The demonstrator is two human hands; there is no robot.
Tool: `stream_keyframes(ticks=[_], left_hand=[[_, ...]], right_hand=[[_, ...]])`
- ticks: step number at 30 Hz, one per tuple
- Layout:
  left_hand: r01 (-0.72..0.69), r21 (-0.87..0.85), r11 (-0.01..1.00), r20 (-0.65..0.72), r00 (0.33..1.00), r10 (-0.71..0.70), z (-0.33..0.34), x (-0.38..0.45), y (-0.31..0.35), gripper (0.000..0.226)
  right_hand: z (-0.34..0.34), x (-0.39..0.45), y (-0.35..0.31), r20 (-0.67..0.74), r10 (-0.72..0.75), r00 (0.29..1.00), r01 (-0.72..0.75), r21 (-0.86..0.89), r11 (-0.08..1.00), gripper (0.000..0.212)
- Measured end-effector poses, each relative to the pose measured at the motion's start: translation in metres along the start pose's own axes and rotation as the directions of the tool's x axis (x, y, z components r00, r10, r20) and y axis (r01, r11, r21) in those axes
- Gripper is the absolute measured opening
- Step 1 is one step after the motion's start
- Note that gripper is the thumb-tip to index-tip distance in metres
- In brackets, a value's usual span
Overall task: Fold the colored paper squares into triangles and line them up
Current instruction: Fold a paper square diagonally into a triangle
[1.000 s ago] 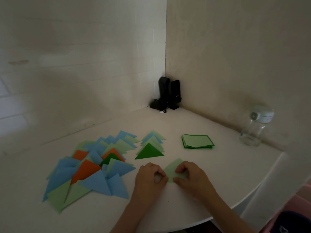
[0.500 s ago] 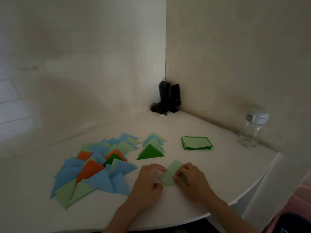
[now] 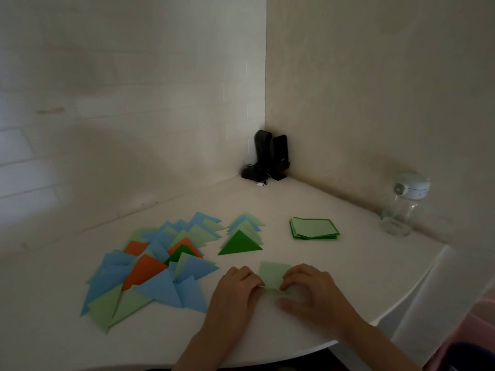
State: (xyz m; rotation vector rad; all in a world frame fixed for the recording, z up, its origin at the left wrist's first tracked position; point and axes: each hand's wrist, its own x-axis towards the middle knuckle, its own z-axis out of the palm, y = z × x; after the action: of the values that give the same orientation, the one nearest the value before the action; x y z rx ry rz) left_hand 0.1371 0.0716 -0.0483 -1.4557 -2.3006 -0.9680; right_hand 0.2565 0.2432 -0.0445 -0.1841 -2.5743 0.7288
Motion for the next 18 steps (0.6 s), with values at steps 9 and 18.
stream_keyframes(ticks=[9,18], left_hand=[[0.246,-0.041,0.968,-0.041,0.968,-0.248,0.008,0.003,-0.002,0.020],[0.280,0.134,0.951,-0.198,0.947,-0.251,0.017,0.007,0.006,0.037]], right_hand=[[0.015,0.008,0.001,-0.146,0.101,0.984,-0.111,-0.062,0.992,0.029],[0.021,0.010,-0.011,-0.155,0.239,0.959,-0.260,-0.137,0.956,0.040]])
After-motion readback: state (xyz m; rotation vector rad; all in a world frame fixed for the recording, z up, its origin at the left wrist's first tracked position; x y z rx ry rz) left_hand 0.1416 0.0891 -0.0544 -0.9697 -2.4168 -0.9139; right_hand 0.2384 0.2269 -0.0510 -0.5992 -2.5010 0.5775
